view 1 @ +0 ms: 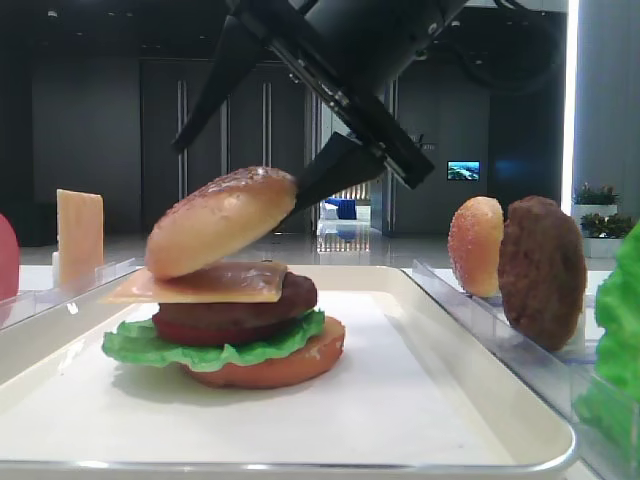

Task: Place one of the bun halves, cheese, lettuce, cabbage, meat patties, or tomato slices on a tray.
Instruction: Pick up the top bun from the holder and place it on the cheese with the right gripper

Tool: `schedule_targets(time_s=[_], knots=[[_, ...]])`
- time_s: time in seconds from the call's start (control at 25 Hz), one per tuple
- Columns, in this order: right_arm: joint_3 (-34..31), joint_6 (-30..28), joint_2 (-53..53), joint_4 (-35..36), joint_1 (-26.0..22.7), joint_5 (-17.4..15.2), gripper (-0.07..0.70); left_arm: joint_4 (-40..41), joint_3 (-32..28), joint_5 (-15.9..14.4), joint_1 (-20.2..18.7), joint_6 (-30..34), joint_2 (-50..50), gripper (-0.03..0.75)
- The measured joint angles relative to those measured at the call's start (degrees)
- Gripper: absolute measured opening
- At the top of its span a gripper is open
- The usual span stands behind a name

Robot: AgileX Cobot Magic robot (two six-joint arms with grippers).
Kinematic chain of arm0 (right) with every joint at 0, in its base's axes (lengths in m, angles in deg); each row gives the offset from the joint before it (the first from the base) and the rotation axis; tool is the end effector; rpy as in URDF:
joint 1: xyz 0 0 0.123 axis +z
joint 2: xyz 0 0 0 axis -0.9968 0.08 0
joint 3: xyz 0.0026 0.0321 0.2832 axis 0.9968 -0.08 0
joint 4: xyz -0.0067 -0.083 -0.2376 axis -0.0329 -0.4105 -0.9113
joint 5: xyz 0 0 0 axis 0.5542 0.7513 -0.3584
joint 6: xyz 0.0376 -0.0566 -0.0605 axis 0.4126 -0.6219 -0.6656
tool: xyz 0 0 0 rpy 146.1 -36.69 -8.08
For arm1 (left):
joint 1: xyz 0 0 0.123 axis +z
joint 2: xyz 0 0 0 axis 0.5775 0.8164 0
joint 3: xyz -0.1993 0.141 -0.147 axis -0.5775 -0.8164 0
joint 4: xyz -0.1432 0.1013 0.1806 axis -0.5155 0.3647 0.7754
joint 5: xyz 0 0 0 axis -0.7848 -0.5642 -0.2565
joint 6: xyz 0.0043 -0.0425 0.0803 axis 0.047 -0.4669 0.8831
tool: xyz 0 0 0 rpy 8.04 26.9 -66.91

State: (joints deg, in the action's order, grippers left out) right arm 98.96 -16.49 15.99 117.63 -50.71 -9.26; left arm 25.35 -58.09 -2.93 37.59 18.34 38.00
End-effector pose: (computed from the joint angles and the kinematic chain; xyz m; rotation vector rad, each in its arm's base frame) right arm 0.2804 0.2555 0.2113 -0.4793 2.6799 1.1120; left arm -0.0064 0.0017 0.2665 -0.0328 2.1034 0.0600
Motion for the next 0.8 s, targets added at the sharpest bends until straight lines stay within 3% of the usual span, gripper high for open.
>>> schedule_targets(time_s=[0.24,0.6,0.68,0.8], knots=[[0.00,6.08,0.00,-9.76,0.00,0.12,0.486,0.00,0.00,0.00,0.00,0.00,0.00,0.516],[0.00,7.75,0.00,-14.27,-0.41,0.33,0.516,0.00,0.00,0.00,0.00,0.00,0.00,0.516],[0.58,8.10,0.00,-14.80,-1.23,-1.07,0.519,0.00,0.00,0.00,0.00,0.00,0.00,0.516],[4.45,10.77,0.00,-17.98,-2.79,-6.23,0.520,0.00,0.00,0.00,0.00,0.00,0.00,0.516]])
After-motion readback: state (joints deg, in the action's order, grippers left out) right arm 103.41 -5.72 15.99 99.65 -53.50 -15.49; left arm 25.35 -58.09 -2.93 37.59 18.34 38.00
